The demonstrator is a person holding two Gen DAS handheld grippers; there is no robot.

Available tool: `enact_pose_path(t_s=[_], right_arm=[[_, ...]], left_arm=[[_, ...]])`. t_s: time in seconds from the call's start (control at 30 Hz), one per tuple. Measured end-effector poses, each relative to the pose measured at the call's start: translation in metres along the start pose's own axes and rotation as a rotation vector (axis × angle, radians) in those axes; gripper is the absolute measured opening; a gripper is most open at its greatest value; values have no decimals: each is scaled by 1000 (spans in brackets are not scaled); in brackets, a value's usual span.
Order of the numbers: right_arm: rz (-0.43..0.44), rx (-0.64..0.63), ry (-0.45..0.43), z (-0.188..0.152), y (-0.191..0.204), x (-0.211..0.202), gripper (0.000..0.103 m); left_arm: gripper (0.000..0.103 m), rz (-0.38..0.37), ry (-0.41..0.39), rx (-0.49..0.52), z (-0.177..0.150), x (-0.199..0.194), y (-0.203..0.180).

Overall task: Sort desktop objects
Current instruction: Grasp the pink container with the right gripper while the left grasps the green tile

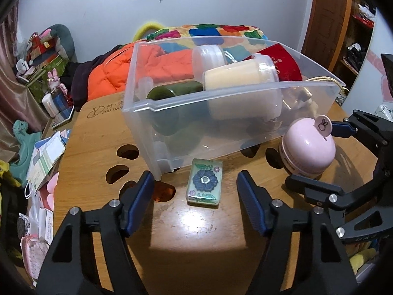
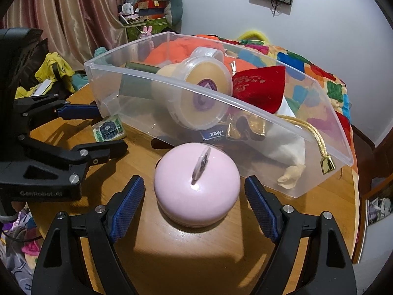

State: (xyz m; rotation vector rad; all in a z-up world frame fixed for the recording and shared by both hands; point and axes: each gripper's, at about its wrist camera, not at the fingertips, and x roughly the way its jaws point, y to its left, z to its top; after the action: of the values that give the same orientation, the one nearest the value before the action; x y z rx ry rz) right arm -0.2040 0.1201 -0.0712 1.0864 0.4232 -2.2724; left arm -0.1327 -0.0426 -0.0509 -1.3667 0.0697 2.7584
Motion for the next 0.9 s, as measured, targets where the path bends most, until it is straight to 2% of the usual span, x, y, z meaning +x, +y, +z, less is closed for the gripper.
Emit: enact_pose_path(t_s=[0.03,0.1,0.23,0.33,0.47,0.9], right_arm=[[0,-2,2,1,0,1,80],[5,-8,10,0,0,3,73],[21,0,6,0,0,3,70],[13,13,-1,0,-2,2,61],[19,15,-6,0,-3,2,61],[30,19,-19,-5,3,-2,60]], left_arm=[[67,-2,0,-5,0,0,1],[66,-4,0,-12,0,0,1],[64,-9,-3,-23,-1,0,3],[61,-9,-8,-32,-2,-1,4],[56,-25,-11,-51,-4,-2,9],[45,-7,-30,-60,-6,-4,9]])
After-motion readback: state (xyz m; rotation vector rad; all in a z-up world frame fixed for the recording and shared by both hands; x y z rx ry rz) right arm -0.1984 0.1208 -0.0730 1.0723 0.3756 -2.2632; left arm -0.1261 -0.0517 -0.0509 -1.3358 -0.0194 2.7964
